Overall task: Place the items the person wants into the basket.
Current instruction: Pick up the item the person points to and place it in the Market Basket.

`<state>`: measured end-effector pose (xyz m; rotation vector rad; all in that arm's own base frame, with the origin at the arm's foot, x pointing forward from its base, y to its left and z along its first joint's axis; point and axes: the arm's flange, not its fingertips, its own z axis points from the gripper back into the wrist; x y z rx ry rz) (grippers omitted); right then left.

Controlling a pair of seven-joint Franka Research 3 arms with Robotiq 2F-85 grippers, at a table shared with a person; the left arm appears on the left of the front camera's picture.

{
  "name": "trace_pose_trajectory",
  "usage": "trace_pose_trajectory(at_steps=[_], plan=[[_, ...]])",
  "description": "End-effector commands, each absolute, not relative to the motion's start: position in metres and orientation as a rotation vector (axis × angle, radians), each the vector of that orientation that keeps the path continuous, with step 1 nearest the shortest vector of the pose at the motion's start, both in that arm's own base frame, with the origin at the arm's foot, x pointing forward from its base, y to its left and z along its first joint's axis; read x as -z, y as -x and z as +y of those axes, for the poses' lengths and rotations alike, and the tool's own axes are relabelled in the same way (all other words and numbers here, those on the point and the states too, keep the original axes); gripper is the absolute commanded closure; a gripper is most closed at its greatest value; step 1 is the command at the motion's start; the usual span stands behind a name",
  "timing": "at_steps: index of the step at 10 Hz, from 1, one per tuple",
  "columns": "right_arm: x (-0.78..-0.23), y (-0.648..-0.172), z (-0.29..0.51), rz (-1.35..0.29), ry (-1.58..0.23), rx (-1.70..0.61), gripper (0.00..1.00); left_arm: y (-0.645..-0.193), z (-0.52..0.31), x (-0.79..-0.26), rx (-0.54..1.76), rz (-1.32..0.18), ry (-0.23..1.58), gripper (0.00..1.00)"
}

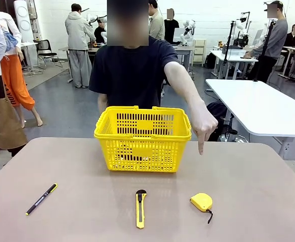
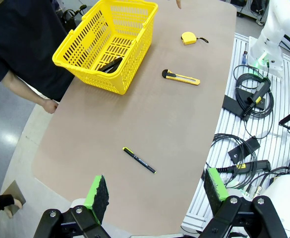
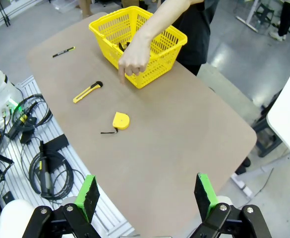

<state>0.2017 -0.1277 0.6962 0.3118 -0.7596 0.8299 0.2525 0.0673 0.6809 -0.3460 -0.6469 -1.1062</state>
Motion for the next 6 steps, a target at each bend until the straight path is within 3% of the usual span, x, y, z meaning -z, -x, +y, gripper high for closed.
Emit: trace_pose_trajectory(at_steps=[1, 6], plan=[[-0.6969, -0.2001, -0.1265, -0.748, -0.310, -0.833, 0.00, -0.2519, 0.0670, -0.6811, 1.111, -0.652, 0.352, 0.00], [-0.6962, -0.2017, -0.1277, -0.760, -0.312, -0.830, 0.00, -0.2519, 0.0670, -0.6811, 1.111, -0.652, 0.352, 0.00]])
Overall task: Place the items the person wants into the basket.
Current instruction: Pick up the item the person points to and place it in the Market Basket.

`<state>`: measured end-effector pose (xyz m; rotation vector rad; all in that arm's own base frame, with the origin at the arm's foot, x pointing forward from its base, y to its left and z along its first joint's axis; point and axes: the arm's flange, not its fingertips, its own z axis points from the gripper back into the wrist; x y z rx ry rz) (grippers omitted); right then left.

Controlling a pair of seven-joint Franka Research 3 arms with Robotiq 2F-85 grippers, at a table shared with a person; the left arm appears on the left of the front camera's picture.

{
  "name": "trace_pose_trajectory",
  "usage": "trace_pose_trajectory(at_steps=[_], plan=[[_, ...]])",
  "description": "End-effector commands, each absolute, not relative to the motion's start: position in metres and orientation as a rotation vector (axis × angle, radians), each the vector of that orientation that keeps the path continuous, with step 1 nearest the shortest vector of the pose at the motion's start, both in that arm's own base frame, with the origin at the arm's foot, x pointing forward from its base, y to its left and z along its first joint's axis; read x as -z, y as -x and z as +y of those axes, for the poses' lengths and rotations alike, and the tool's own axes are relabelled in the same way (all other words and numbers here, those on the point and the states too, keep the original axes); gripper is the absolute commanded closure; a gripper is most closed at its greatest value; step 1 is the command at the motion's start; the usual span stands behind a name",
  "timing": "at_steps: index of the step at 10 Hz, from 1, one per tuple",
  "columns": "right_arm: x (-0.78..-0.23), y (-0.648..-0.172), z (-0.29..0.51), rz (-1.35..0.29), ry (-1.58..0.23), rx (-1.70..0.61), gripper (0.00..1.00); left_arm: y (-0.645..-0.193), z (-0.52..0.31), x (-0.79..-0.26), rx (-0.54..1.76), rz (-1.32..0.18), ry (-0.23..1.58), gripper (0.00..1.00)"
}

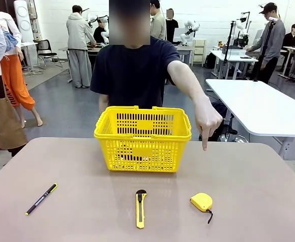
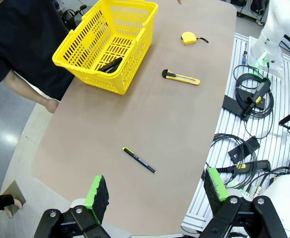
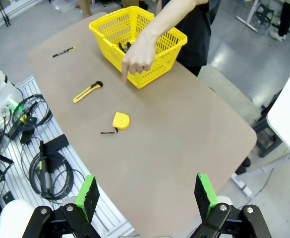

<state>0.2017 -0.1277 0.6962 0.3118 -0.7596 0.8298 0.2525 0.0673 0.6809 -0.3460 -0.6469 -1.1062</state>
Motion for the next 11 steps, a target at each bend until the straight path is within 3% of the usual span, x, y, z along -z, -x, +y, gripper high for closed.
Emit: trace_pose_trajectory(at_steps=[1, 4, 7, 9, 11], plan=[[-0.695, -0.218, -0.105, -0.646, -0.280, -0.812, 0.00, -0.252, 0.067, -0.681, 1.111, -0.652, 0.352, 0.00], [-0.683, -0.303, 0.002, -0.296, -0.149, -0.616, 0.00, -0.252, 0.067, -0.681, 1.111, -0.652, 0.352, 0.00], [-0.643, -0.335, 0.066, -0.210, -0.097, -0.416, 0.00, -0.252, 0.067, -0.681, 1.111, -0.652, 0.352, 0.00], [-0.610, -0.333, 0.091, -0.122, -0.080, -0.416, 0.00, -0.252, 0.067, -0.681, 1.111, -0.652, 0.352, 0.00], [-0.596, -0.338, 0.101, -0.165, -0.106, -0.346, 0.00, -0.252, 0.067, -0.681, 1.111, -0.652, 0.352, 0.00]])
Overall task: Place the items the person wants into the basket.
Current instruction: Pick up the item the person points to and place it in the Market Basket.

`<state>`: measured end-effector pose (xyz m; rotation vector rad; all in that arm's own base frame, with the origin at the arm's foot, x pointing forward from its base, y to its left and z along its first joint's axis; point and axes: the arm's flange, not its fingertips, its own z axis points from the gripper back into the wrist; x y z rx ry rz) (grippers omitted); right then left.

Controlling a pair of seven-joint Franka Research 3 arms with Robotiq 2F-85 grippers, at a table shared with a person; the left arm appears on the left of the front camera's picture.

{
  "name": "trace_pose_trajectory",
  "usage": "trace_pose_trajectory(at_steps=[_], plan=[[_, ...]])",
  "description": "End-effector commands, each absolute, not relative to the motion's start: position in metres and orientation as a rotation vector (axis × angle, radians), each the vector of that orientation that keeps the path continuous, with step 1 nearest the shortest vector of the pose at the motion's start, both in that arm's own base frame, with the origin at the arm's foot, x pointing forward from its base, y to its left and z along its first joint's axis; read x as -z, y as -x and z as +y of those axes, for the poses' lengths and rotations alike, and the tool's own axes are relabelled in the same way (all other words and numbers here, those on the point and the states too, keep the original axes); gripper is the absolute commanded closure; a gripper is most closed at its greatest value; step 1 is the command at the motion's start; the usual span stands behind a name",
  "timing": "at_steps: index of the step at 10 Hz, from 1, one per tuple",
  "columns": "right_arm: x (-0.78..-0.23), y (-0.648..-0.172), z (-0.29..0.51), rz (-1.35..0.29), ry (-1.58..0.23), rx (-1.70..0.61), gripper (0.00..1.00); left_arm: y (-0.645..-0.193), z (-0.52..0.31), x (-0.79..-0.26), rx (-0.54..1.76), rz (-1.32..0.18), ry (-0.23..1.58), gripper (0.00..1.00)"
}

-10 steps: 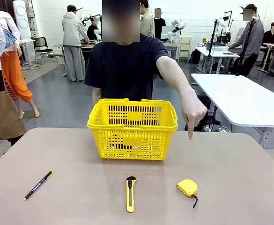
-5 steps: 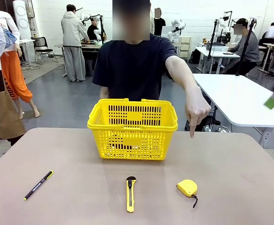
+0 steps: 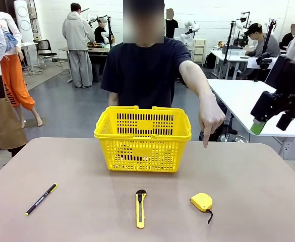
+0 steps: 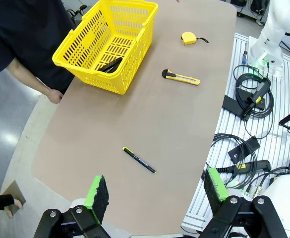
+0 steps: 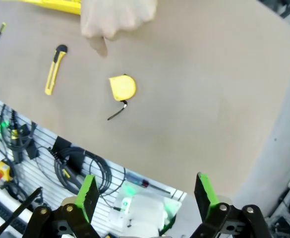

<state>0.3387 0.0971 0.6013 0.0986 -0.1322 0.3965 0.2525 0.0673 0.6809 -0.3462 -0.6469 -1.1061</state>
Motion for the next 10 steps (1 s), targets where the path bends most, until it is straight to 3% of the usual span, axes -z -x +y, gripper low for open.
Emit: trace_pose_trajectory(at_steps=[1, 7, 10], plan=[[-0.594, -0.337, 0.096, -0.184, -0.107, -0.351, 0.00, -0.252, 0.067, -0.681, 1.111, -0.652, 0.352, 0.00], [-0.599, -0.339, 0.097, -0.144, -0.100, -0.388, 0.00, -0.252, 0.067, -0.681, 1.111, -0.652, 0.352, 0.00], [-0.544, -0.335, 0.157, -0.166, -0.050, -0.304, 0.00, -0.252, 0.067, -0.681, 1.111, -0.652, 0.352, 0.00]])
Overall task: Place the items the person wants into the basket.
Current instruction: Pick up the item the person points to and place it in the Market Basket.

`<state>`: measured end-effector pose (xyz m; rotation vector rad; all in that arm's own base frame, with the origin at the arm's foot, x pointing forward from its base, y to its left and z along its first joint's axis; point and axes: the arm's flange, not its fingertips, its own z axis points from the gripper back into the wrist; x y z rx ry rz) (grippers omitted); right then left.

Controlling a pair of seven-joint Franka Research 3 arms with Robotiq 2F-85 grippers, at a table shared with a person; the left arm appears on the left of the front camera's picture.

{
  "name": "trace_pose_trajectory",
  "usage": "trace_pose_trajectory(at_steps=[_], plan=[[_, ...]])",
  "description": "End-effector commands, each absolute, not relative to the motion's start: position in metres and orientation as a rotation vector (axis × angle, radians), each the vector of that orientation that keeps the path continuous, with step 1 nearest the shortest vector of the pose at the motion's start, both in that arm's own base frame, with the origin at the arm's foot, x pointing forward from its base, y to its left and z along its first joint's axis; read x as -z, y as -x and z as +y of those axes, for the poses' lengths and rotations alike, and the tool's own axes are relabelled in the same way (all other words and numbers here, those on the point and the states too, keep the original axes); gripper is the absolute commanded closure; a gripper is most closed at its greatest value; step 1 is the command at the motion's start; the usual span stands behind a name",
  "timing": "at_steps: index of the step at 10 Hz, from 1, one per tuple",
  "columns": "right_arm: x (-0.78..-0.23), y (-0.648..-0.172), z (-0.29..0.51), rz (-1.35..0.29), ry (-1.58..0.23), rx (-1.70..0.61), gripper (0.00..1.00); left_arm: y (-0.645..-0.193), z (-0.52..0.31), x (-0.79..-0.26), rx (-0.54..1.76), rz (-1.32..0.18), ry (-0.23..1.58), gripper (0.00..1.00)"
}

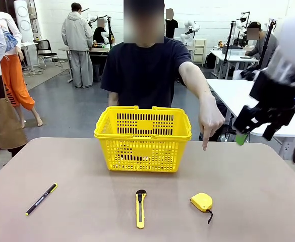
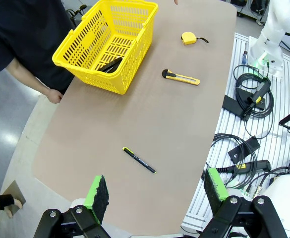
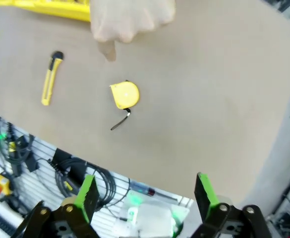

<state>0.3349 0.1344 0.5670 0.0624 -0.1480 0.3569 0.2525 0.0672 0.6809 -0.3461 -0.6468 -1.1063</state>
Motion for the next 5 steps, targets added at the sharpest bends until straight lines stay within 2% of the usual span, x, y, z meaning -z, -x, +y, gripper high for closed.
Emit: trace_pose_trajectory(at_steps=[1, 5], plan=[[-0.523, -0.335, 0.172, -0.188, -0.072, -0.286, 0.00, -0.252, 0.067, -0.681, 1.111, -0.652, 0.352, 0.00], [-0.463, -0.330, 0.191, -0.242, -0.133, -0.237, 0.00, -0.252, 0.067, -0.681, 1.111, -0.652, 0.352, 0.00]])
